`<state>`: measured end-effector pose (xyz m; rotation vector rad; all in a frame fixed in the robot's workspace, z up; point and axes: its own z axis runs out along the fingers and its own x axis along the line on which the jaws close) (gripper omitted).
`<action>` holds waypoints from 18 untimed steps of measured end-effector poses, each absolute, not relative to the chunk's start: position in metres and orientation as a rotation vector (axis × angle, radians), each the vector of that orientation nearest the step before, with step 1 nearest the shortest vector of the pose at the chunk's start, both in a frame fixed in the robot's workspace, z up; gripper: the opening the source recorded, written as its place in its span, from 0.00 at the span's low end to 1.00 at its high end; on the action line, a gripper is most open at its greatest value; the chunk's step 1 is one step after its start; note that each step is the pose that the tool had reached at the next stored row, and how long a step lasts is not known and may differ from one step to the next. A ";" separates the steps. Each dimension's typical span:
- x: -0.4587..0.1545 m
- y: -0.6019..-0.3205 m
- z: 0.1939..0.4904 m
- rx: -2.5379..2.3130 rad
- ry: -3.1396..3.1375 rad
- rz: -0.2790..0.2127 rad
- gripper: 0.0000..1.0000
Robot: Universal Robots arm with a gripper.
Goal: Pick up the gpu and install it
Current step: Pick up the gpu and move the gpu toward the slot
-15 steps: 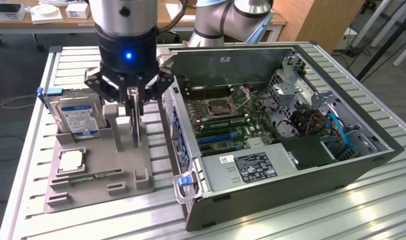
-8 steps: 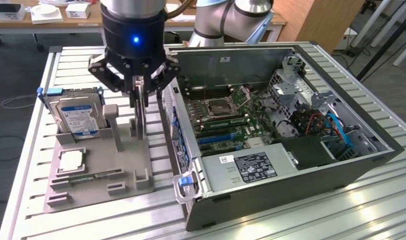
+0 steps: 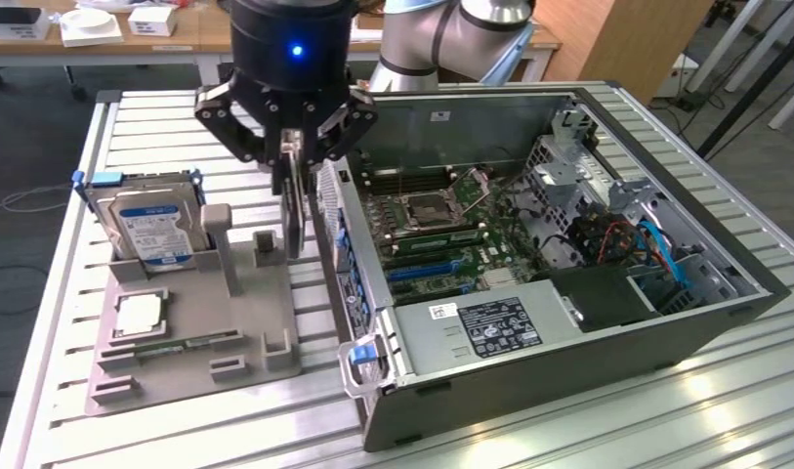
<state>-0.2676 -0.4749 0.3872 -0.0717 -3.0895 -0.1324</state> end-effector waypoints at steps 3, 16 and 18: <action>-0.260 -0.475 0.394 -0.072 -3.085 -0.132 0.27; -0.228 -0.475 0.402 -0.072 -3.073 -0.131 0.27; -0.224 -0.475 0.403 -0.072 -3.072 -0.131 0.27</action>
